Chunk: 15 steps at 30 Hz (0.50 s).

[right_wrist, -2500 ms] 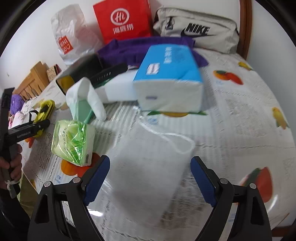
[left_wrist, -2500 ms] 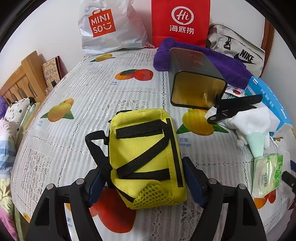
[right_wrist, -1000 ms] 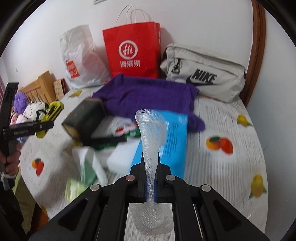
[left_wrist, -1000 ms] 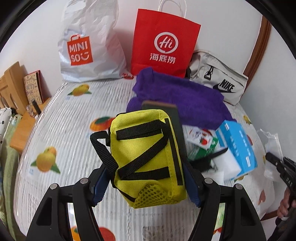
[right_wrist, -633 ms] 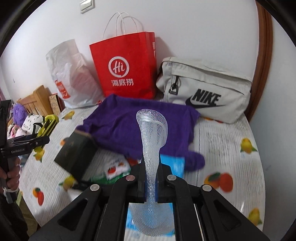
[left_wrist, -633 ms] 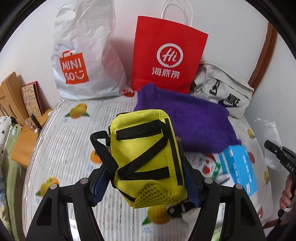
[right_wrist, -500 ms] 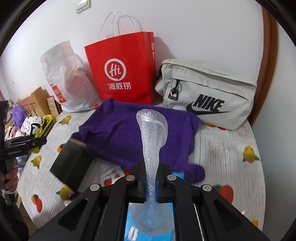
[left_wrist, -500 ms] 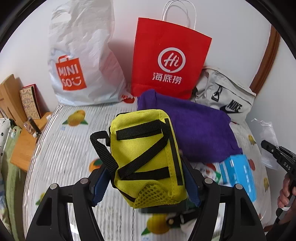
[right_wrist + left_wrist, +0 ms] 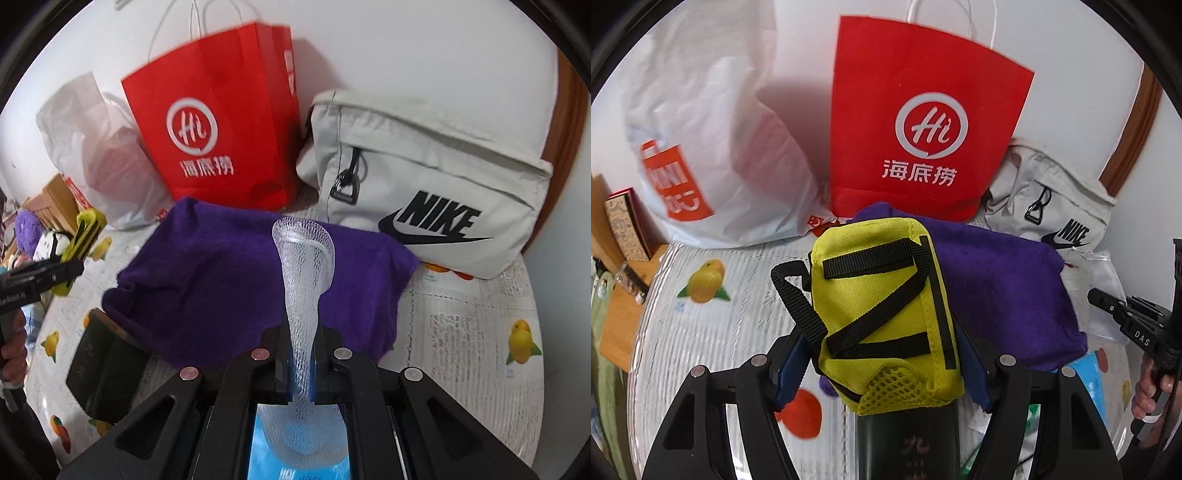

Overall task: Organize soft objects
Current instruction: 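Carry both items over the purple towel and release the mesh bag from the right tool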

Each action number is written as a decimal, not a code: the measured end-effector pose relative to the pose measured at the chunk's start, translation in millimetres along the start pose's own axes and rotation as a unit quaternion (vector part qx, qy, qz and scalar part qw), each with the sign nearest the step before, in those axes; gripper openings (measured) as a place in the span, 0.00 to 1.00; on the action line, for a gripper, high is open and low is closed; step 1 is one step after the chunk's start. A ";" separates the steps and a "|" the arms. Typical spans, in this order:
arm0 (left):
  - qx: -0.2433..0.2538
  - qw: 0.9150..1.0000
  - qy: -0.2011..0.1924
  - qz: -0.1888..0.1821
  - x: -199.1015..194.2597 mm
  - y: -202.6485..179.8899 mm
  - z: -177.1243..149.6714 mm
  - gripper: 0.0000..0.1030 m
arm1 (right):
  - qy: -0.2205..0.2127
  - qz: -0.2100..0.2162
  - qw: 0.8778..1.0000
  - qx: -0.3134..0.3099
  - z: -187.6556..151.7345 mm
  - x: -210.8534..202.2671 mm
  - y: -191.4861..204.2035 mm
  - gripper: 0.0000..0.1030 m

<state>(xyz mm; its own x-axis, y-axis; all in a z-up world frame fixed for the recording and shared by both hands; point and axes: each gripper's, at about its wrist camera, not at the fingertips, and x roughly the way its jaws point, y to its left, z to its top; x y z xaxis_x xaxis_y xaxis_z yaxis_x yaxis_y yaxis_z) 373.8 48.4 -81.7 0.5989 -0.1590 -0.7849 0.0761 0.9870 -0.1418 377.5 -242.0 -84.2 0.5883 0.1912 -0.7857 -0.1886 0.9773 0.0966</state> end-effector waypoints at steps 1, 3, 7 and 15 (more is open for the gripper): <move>0.004 1.000 0.005 0.001 7.1 -1.3 3.9 0.67 | 0.006 -0.003 1.000 -0.003 1.2 6.5 -0.3 0.06; 0.009 1.000 0.009 0.000 16.9 -2.7 9.9 0.67 | 0.016 -0.006 1.000 -0.008 2.9 18.1 -1.5 0.06; 0.017 1.000 0.020 -0.003 37.1 -6.4 20.6 0.67 | 0.045 -0.004 0.999 -0.011 4.3 45.9 -5.0 0.06; 0.042 0.998 0.050 0.012 79.4 -19.0 35.2 0.67 | 0.098 -0.002 0.995 -0.008 -4.2 82.8 -13.9 0.08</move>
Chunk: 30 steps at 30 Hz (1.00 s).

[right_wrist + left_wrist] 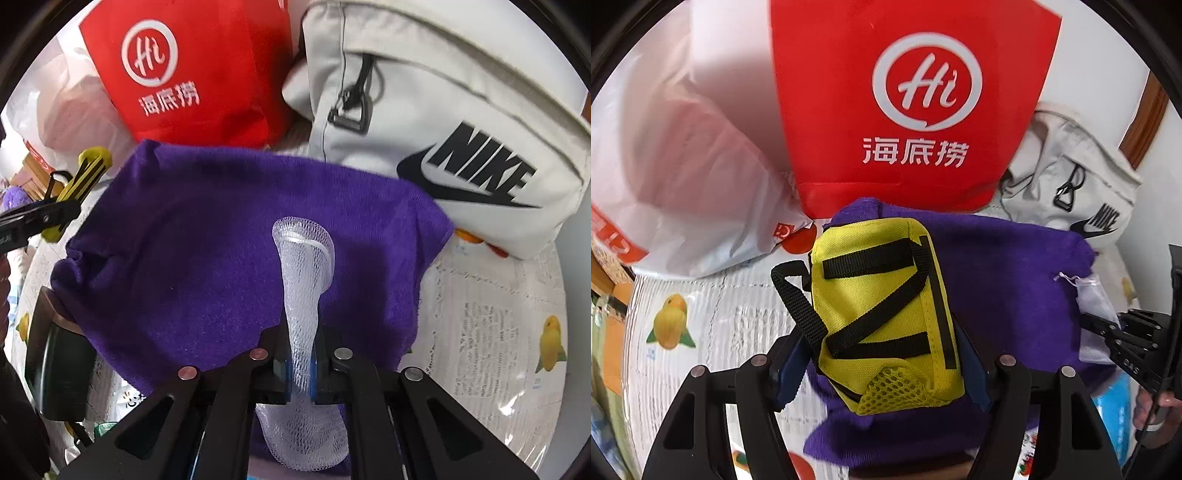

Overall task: Organize soft objects
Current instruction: 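Carry both items over the purple towel and release the mesh bag from the right tool, then open the left tool to set the yellow pouch on the purple towel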

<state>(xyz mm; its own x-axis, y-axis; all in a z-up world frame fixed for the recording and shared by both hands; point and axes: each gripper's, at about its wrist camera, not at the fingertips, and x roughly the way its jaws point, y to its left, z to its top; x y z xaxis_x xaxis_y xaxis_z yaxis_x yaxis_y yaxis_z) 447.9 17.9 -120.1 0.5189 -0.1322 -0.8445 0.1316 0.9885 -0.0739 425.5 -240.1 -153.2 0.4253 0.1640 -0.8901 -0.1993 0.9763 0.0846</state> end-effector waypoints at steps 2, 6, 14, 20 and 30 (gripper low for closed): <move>0.011 1.000 0.007 0.003 9.7 -5.5 4.9 0.67 | 0.005 0.001 1.000 0.003 0.7 4.6 -1.2 0.12; 0.023 1.000 0.021 0.000 27.2 -13.5 12.5 0.67 | 0.010 0.001 1.000 -0.009 2.6 10.8 3.8 0.54; 0.013 0.999 0.047 -0.013 51.4 -16.5 16.7 0.69 | -0.011 0.007 1.000 -0.011 1.0 1.7 5.1 0.68; 0.013 0.998 0.056 -0.024 56.6 -16.4 18.0 0.76 | -0.013 0.005 1.000 -0.013 0.6 -2.1 4.6 0.68; 0.011 0.999 0.031 -0.013 32.4 -15.7 15.9 0.81 | -0.034 -0.014 0.999 -0.017 -3.0 -22.9 -1.9 0.68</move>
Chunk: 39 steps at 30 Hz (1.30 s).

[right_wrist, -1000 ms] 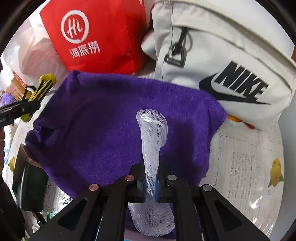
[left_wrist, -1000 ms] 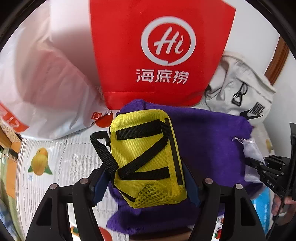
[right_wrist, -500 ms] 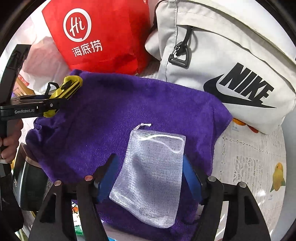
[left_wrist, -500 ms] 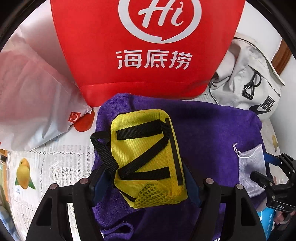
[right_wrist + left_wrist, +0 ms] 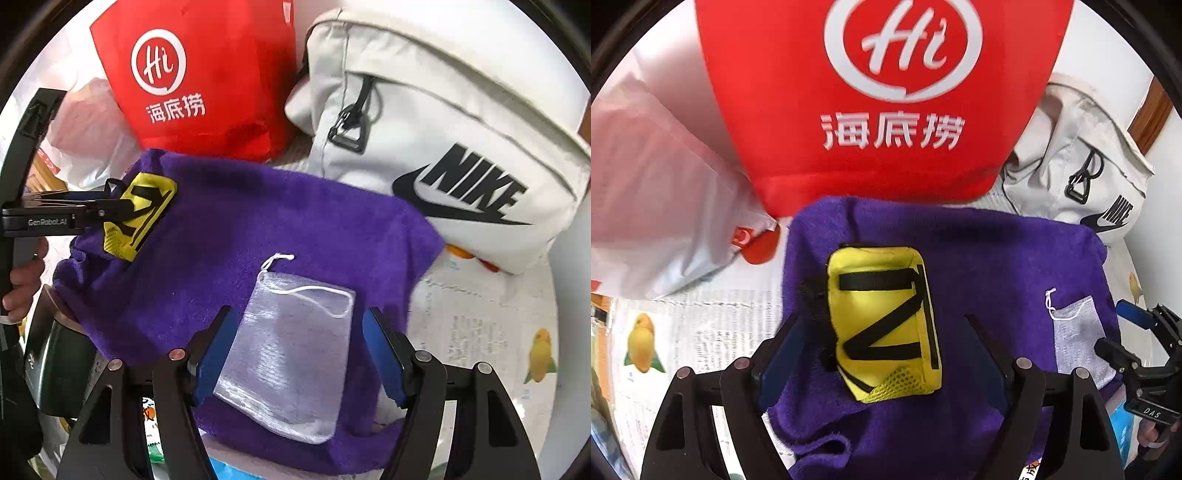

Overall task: Organize soft objects
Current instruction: 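Open the left tool to set the yellow pouch on the purple towel, then grasp the green tissue pack with the right tool while the left tool grasps the white cloth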

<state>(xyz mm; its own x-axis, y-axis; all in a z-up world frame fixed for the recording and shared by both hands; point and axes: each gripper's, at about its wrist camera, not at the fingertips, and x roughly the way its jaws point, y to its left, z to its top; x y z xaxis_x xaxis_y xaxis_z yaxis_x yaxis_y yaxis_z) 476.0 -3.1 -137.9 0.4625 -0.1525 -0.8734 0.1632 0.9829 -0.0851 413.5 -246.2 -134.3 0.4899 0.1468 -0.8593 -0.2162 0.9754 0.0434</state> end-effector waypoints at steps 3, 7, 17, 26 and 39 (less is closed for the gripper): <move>0.013 1.000 -0.024 0.004 -22.8 -1.5 -6.8 0.81 | -0.016 -0.007 1.000 -0.001 -0.5 -13.0 -1.3 0.68; 0.018 0.999 -0.032 0.008 -52.4 -0.5 -16.8 0.81 | -0.039 0.006 0.999 0.020 -6.7 -36.4 -5.7 0.68; -0.023 0.998 -0.051 -0.012 -124.7 4.1 -79.9 0.81 | -0.075 0.004 0.997 0.031 -55.9 -103.2 18.3 0.69; -0.026 0.998 -0.043 -0.041 -161.4 -14.0 -168.5 0.81 | -0.066 0.035 0.996 0.056 -124.9 -148.2 46.6 0.69; -0.053 0.997 -0.050 -0.015 -180.8 -13.4 -256.5 0.81 | -0.029 0.100 0.993 0.050 -231.3 -153.7 112.9 0.71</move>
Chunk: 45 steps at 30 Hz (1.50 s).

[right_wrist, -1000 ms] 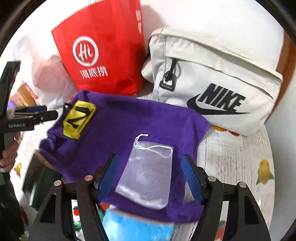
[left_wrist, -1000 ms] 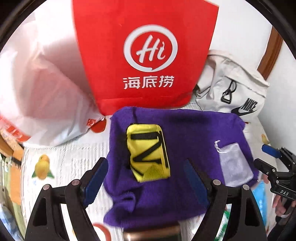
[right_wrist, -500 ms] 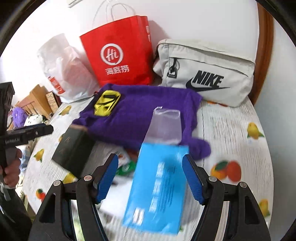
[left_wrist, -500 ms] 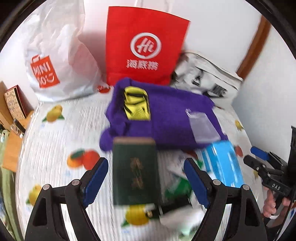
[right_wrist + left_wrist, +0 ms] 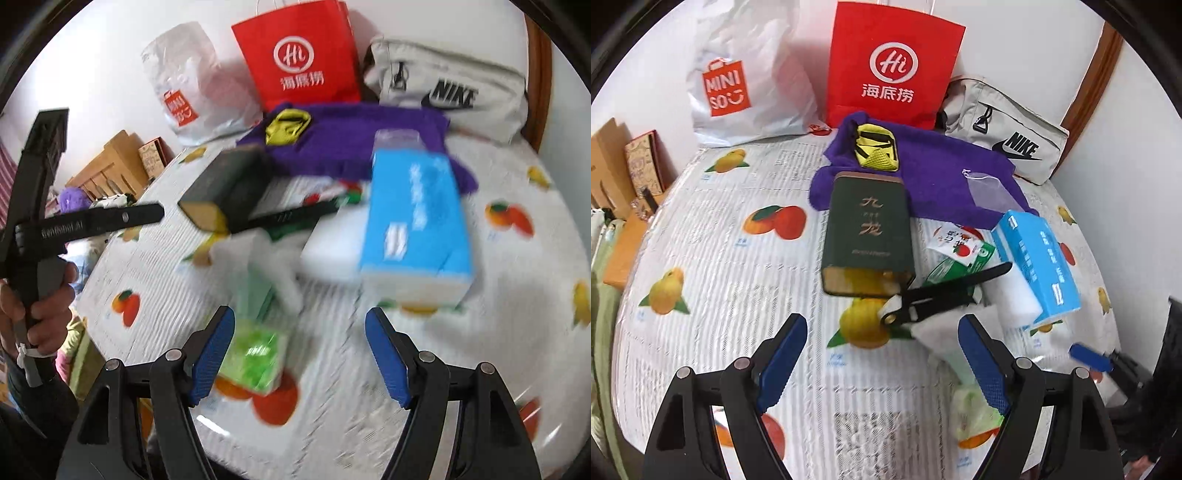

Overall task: Organize soft objects
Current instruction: 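Grasp the green tissue pack with the right tool while the left tool grasps the white cloth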

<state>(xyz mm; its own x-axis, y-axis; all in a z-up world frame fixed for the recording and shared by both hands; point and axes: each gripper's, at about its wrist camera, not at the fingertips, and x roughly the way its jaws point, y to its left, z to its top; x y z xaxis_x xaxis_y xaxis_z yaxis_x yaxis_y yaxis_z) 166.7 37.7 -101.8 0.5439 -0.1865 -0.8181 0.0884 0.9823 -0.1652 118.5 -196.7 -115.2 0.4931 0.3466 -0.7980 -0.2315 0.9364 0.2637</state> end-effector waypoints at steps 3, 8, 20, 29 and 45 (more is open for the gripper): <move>-0.006 1.000 -0.005 -0.004 -4.2 6.9 -14.9 0.81 | 0.013 -0.004 1.000 0.008 -18.2 11.2 10.5 0.71; -0.011 1.000 -0.002 -0.018 -3.9 18.2 -32.8 0.81 | 0.016 -0.002 1.000 0.023 -32.8 24.2 25.0 0.71; -0.024 0.999 0.010 -0.033 8.9 43.9 -52.8 0.81 | 0.009 -0.048 0.998 0.027 -28.4 51.7 57.8 0.78; -0.031 0.999 0.018 -0.031 16.8 46.0 -57.6 0.81 | 0.013 -0.096 0.995 -0.010 -36.7 72.6 64.1 0.75; 0.027 0.997 -0.014 -0.074 40.9 -37.3 -48.1 0.81 | -0.034 -0.142 0.989 -0.013 -52.6 15.1 0.8 0.71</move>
<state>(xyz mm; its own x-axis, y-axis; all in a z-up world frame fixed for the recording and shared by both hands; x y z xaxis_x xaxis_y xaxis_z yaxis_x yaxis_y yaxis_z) 145.5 -7.4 -155.6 0.5450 -0.3292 -0.7711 0.2131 0.9439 -0.2524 81.6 -193.7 -155.5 0.5965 0.0740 -0.7992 -0.0971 0.9951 0.0197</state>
